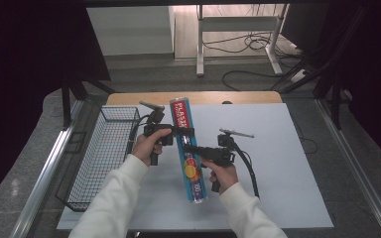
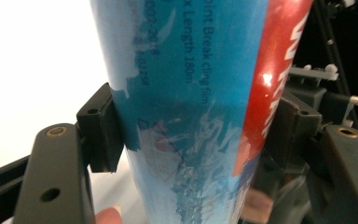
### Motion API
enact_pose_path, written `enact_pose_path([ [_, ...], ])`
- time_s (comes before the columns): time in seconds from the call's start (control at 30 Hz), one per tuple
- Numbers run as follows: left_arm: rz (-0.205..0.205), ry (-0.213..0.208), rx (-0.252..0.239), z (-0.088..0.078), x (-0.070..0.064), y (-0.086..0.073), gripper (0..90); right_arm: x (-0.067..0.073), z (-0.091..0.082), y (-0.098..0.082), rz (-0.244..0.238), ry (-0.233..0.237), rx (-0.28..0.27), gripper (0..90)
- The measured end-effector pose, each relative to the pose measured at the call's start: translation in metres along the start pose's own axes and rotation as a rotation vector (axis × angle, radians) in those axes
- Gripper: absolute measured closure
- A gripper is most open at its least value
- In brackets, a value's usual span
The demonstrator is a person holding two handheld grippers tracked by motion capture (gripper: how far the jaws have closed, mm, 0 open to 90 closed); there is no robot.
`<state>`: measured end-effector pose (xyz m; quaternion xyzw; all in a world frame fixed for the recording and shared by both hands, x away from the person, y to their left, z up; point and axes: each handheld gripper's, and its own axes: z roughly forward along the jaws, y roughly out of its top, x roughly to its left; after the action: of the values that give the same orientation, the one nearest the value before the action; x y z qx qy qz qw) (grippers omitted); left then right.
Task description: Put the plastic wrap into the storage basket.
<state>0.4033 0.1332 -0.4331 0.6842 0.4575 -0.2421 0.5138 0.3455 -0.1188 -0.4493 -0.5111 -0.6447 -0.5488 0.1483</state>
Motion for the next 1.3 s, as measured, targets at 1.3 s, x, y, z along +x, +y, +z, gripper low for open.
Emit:
enact_pose_path([
  [1.3,0.065,0.144,-0.092,-0.111,-0.050,0.013,31.9,-0.094,-0.182,-0.018,-0.030,-0.199,-0.075,8.8],
])
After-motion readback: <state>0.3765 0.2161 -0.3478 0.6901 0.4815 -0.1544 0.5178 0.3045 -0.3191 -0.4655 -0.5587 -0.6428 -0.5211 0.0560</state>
